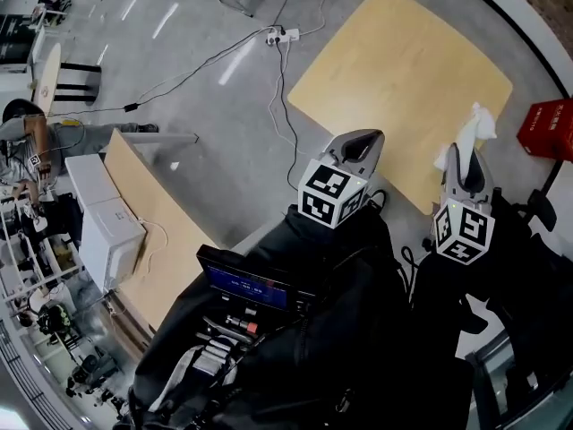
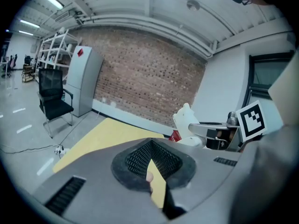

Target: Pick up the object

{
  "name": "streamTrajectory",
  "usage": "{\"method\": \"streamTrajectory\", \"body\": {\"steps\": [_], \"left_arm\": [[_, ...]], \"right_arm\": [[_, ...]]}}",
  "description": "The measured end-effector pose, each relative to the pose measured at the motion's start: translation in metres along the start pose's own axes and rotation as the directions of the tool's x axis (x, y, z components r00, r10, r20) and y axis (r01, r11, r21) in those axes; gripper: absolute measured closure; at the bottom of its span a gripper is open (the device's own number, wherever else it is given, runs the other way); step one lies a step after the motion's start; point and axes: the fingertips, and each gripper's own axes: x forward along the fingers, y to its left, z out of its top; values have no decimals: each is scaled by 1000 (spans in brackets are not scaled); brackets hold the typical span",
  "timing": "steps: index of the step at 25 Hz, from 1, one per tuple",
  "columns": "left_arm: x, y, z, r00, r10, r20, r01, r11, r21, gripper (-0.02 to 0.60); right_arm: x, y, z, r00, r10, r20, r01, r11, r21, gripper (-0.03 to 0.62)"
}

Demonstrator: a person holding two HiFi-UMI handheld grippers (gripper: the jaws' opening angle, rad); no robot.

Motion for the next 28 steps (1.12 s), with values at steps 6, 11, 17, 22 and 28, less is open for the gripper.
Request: {"method": "streamTrajectory", "body": {"steps": [6,11,17,22,28], "left_arm": [[-4,-37,57,994,-50,95,45,997,61,581],[-4,-62,100,981,-94,169,74,990,122,581],[-24,-90,150,941,-145,304,91,979,184,581],[-36,-116,187,913,-187,363,105,967,232,581],[-42,-131,211,890,-212,403,105,957,272,581]], "right_arm": [[-42,-10,58,989,-26,146,23,999,27,457],[-66,-21,93,967,-58,249,48,998,48,457],[-103,-16,134,929,-62,366,45,998,55,457],[-126,-17,164,895,-59,441,50,998,33,457],[-141,-17,190,862,-51,504,53,999,10,457]]}}
